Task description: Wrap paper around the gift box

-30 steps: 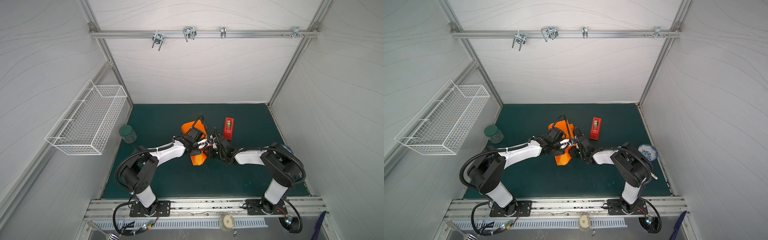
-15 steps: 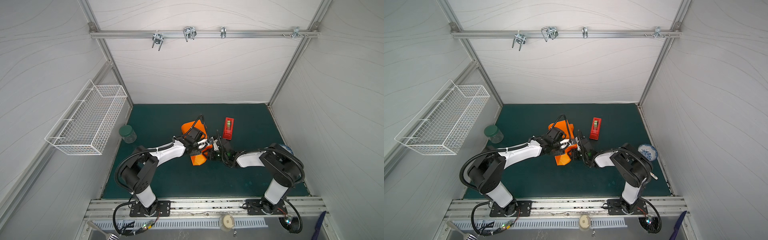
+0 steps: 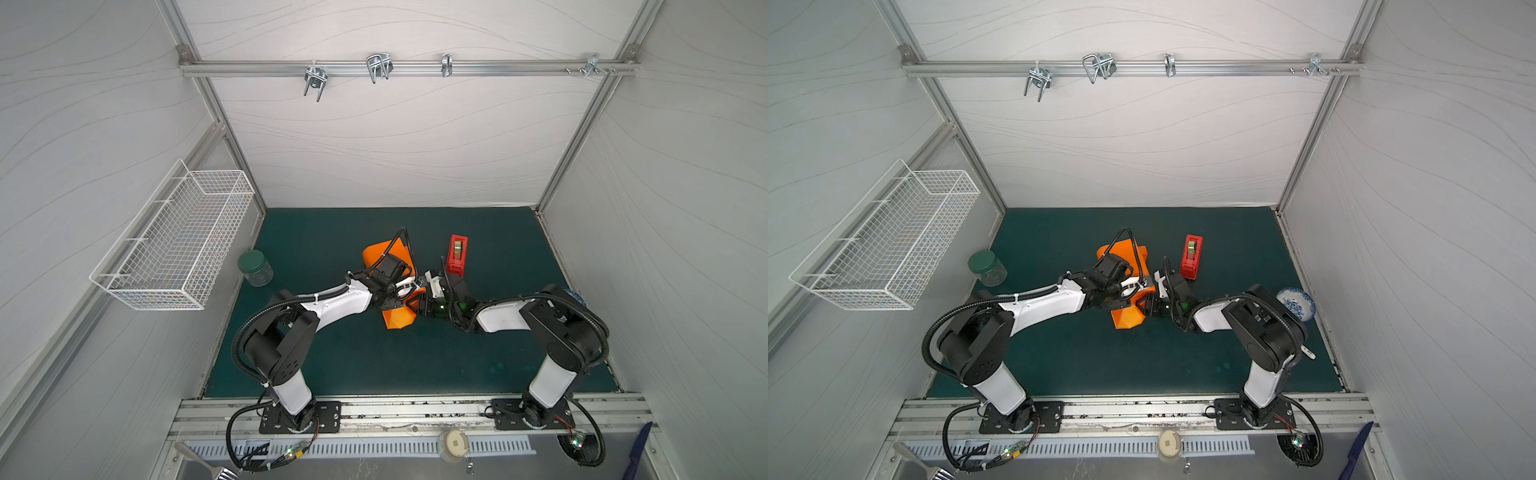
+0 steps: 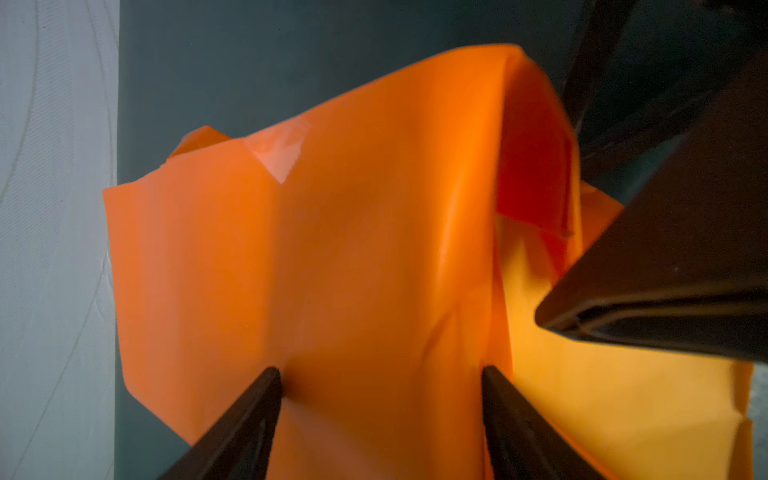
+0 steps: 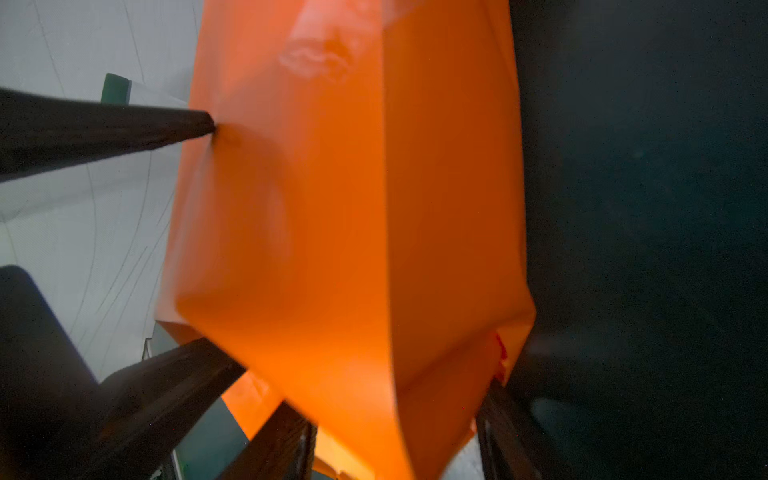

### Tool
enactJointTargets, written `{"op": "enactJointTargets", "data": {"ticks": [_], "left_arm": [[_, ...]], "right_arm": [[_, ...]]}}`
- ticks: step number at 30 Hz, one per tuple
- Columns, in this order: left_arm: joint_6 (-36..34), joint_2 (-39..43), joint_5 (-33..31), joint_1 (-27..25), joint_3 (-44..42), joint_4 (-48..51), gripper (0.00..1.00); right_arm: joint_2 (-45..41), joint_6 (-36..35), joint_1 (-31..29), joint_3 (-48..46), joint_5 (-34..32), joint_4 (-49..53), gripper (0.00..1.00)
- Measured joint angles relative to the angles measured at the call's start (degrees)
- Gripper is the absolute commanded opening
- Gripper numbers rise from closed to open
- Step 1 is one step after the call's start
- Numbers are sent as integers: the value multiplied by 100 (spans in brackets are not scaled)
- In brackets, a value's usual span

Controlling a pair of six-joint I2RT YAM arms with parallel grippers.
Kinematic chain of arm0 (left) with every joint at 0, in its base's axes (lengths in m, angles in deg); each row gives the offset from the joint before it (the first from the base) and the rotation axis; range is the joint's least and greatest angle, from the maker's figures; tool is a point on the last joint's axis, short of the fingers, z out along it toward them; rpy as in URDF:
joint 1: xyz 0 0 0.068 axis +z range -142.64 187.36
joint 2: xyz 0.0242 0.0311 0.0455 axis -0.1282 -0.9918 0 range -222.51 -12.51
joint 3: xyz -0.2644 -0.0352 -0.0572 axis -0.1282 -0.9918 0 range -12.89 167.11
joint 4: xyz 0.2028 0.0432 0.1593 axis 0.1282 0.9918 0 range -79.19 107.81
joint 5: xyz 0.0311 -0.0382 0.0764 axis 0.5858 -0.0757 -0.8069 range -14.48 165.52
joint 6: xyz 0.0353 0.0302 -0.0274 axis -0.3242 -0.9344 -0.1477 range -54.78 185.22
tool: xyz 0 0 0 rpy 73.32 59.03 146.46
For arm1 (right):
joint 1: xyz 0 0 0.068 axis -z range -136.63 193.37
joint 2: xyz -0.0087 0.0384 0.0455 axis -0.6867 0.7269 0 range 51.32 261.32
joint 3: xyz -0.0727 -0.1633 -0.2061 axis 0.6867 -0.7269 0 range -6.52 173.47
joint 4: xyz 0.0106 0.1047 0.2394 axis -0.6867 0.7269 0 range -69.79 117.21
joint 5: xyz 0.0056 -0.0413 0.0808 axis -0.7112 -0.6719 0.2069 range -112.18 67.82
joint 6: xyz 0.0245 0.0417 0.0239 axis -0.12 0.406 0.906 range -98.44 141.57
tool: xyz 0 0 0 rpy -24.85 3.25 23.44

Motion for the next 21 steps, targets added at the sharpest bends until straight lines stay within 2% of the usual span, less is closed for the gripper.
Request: {"op": "enactJointTargets", "data": {"ticks": [21], "left_arm": [[0,0,-2,0,0,0,75]], "right_arm": [[35,190,-170,-387,291,-691,59]]}}
